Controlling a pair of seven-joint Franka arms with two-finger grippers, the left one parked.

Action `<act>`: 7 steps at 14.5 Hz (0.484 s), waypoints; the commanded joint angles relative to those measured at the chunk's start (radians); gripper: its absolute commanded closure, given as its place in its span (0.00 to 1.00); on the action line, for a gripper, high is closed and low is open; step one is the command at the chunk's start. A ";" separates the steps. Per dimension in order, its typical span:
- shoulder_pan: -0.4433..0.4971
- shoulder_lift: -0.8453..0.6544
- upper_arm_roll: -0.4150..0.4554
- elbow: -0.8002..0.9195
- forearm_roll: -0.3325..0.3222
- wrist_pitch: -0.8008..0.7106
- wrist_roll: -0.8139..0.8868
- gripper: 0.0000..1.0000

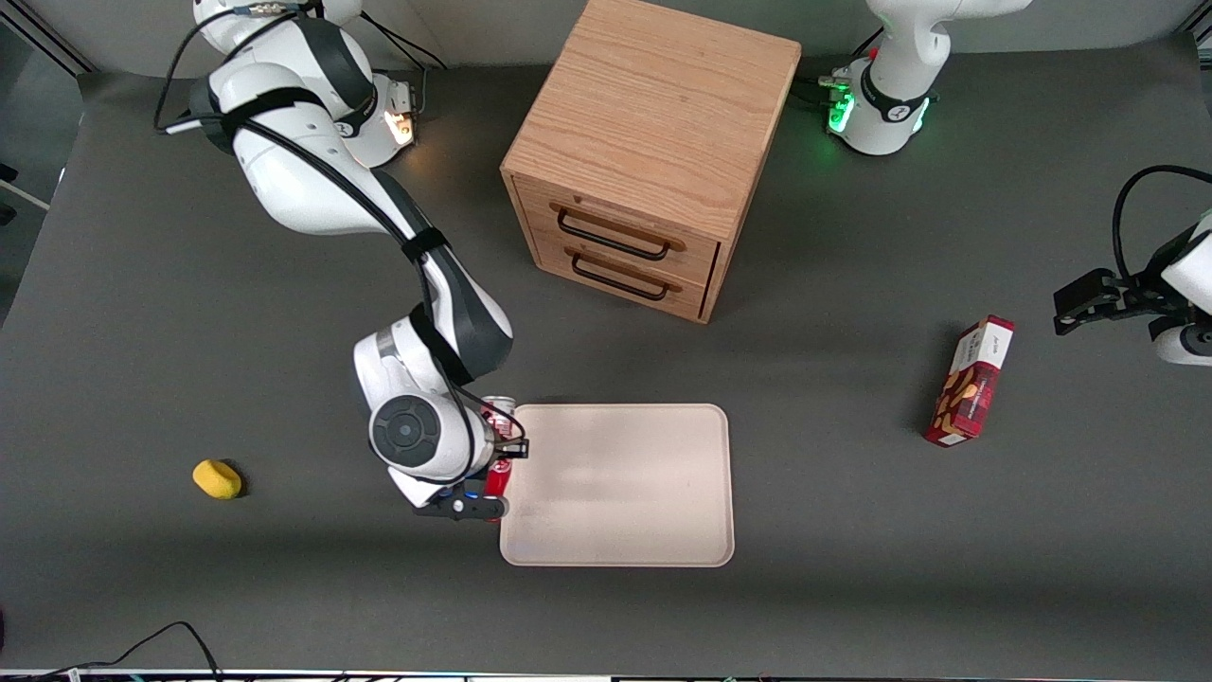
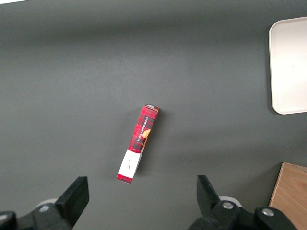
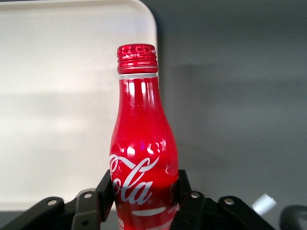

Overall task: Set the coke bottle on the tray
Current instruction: 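Lower the bottle onto the tray and open the right gripper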

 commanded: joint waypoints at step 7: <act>0.042 0.100 -0.016 0.057 0.002 0.130 -0.024 1.00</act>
